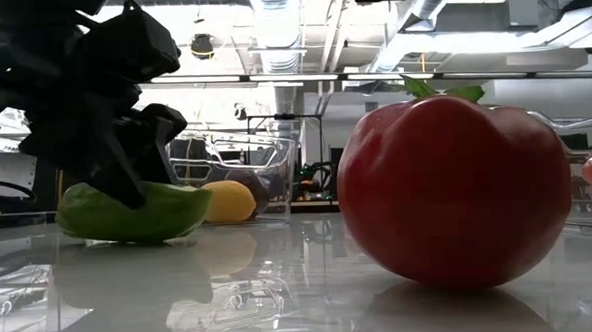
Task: Sort produce into baskets
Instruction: Put the green cucumber into the bottom transparent bin
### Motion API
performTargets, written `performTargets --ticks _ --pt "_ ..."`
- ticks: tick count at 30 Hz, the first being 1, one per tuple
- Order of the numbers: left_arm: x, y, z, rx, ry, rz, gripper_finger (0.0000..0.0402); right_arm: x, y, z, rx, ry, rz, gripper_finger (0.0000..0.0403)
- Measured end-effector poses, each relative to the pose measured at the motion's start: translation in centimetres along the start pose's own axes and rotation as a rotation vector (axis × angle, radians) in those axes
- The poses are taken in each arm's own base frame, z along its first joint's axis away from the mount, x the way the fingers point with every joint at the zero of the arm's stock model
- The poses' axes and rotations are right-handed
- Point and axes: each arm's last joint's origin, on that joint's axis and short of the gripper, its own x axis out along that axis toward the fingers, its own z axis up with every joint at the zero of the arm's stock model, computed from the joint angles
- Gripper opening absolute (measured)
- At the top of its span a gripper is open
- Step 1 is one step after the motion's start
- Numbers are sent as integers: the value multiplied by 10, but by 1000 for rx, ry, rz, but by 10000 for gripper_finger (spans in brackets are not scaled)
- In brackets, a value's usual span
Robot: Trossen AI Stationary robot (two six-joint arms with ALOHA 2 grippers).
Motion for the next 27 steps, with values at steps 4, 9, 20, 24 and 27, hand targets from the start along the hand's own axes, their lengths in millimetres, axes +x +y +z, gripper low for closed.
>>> performTargets --ticks 4,9,20,24,27 --pt "0 3 1 -16 2 -6 134 0 0 0 0 0 0 299" --pt "-1 4 10 -27 -11 -4 122 0 0 0 0 0 0 299" --pt "-21 30 87 -10 -282 -41 129 -4 -1 1 19 -6 0 299" --pt "-18 42 110 -62 -411 -134 129 -18 -8 5 58 -24 -3 299" --pt "-7 46 126 -51 -448 -148 130 -29 -12 4 89 -16 -1 299"
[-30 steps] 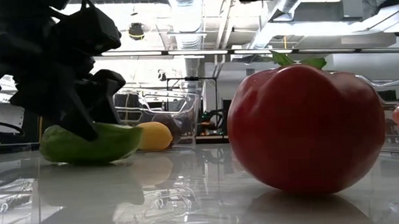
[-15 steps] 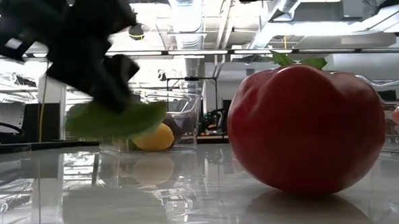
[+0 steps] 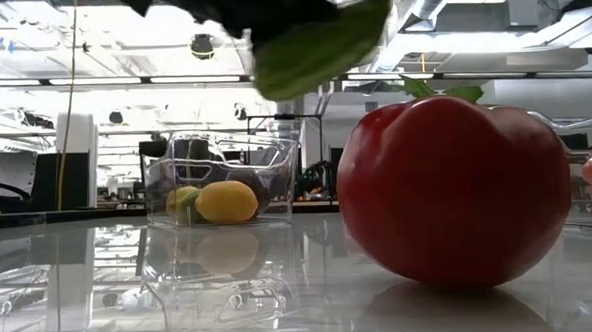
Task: Sort produce into baskets
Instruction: Put the green cucumber into the bottom transparent bin
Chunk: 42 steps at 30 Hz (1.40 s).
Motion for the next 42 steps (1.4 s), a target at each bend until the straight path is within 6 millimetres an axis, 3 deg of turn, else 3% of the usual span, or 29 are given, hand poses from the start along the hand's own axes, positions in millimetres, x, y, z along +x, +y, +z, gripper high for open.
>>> performTargets --ticks 11,18,27,31,37,42 --pt "70 33 52 108 -17 33 130 -28 -6 -9 28 -69 4 299" --pt "112 59 64 102 -58 -19 130 -43 -9 -10 42 -112 14 299" --pt "146 67 83 138 -208 -78 130 -45 -6 -10 37 -116 33 299" --pt "157 67 83 186 -284 -58 130 -47 -7 -12 32 -103 32 299" --pt "177 73 67 191 -399 19 144 -57 -12 -11 60 -107 10 299" --pt "179 75 65 194 -451 50 150 -58 -12 -13 58 -96 12 299"
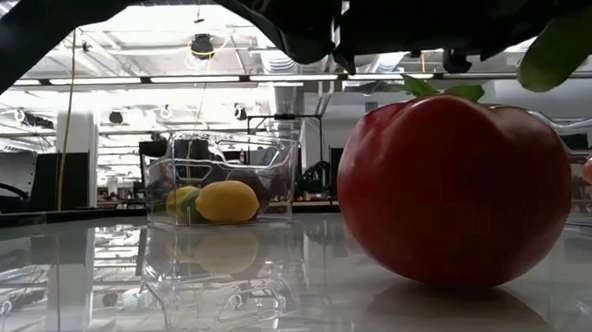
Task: Sort produce into baskets
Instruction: Put the green cucumber into the bottom transparent bin
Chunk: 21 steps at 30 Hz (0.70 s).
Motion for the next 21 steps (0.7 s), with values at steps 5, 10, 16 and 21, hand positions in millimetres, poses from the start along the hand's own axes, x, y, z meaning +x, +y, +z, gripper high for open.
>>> performTargets --ticks 5,10,16,21 --pt "0 1 0 25 8 34 150 0 0 0 0 1 -1 299" --pt "0 1 -4 24 42 30 151 0 0 1 3 -5 -2 299" --pt "0 -2 -6 93 69 -8 162 0 0 1 6 -8 -3 299" --pt "0 -6 -10 97 104 -61 215 0 0 1 6 -8 -3 299"
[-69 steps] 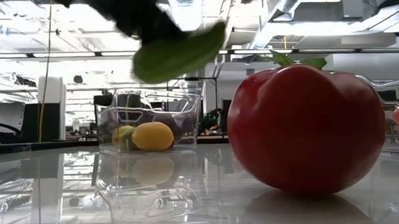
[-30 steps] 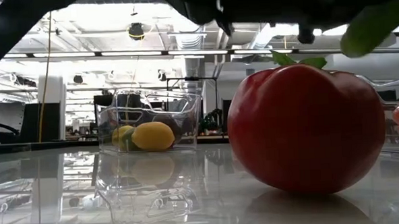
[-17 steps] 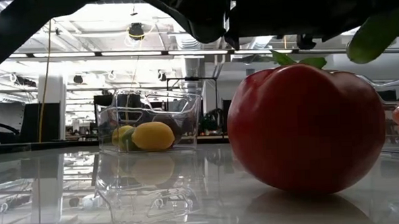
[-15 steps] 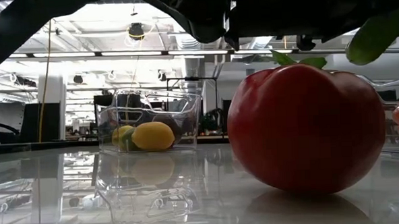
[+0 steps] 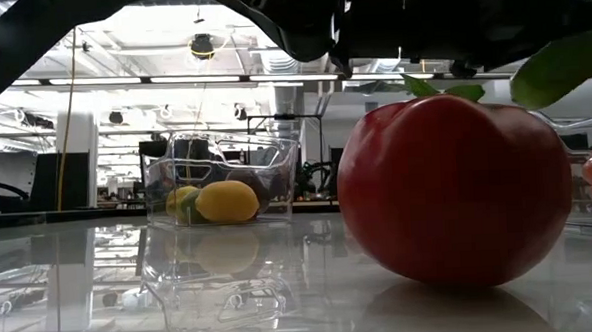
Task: Sort produce into baskets
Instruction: Put the green cucumber into the bottom transparent bin, then put the red bell pepper into the bottom transparent bin
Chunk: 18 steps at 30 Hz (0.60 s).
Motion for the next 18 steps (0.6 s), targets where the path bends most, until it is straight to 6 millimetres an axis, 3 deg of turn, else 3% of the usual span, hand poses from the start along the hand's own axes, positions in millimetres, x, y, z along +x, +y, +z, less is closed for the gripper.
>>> performTargets --ticks 6,12,14,18 --pt "0 1 -2 -10 21 -1 272 0 0 0 0 0 0 299" --pt "-2 5 0 -26 31 14 278 0 0 0 -2 3 0 299" --pt "-5 10 10 -27 29 13 278 0 0 -1 -5 11 1 299" --pt "-24 21 51 6 51 18 278 0 0 -3 -10 26 3 299"
